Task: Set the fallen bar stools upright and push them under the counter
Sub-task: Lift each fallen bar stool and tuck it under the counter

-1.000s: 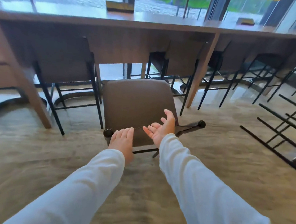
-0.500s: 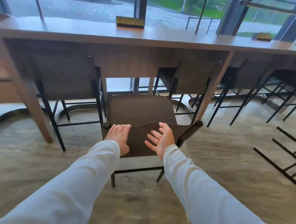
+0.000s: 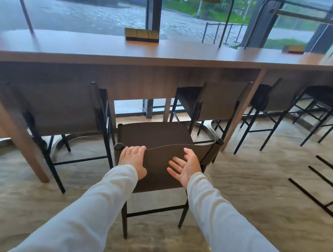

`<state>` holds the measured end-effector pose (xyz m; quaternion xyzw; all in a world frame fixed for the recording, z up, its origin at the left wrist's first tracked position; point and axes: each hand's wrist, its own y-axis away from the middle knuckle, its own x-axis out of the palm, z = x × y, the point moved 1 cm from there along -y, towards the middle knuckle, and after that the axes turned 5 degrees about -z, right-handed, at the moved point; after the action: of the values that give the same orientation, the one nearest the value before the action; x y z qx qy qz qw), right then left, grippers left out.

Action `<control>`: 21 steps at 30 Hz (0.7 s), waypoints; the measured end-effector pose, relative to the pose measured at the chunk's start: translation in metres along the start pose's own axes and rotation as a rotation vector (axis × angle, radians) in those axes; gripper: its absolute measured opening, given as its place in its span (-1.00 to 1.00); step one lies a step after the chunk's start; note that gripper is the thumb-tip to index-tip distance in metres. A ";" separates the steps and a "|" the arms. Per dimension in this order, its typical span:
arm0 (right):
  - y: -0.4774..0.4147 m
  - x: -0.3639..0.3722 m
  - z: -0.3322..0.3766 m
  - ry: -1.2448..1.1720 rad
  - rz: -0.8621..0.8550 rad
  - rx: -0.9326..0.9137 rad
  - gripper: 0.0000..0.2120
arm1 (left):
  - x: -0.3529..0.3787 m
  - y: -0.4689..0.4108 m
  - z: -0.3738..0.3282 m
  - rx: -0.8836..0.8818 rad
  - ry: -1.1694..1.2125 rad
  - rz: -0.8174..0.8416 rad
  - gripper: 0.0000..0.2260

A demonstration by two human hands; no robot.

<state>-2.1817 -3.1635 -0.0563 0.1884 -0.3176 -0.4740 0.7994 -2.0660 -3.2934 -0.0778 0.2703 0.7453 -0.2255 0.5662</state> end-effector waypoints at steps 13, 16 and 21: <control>-0.029 0.006 0.024 0.015 -0.115 0.005 -0.53 | -0.002 0.031 -0.018 -0.353 0.863 -0.428 -0.93; -0.031 0.000 0.028 0.025 -0.168 0.031 -0.42 | 0.002 0.023 -0.032 -0.839 1.413 -0.007 -0.72; -0.042 -0.007 0.040 0.054 -0.187 0.093 -0.40 | 0.006 0.007 -0.045 -1.061 1.792 0.224 -0.39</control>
<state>-2.2384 -3.1773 -0.0553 0.2668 -0.2987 -0.5260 0.7503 -2.0956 -3.2582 -0.0721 0.1227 0.8660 0.4670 -0.1299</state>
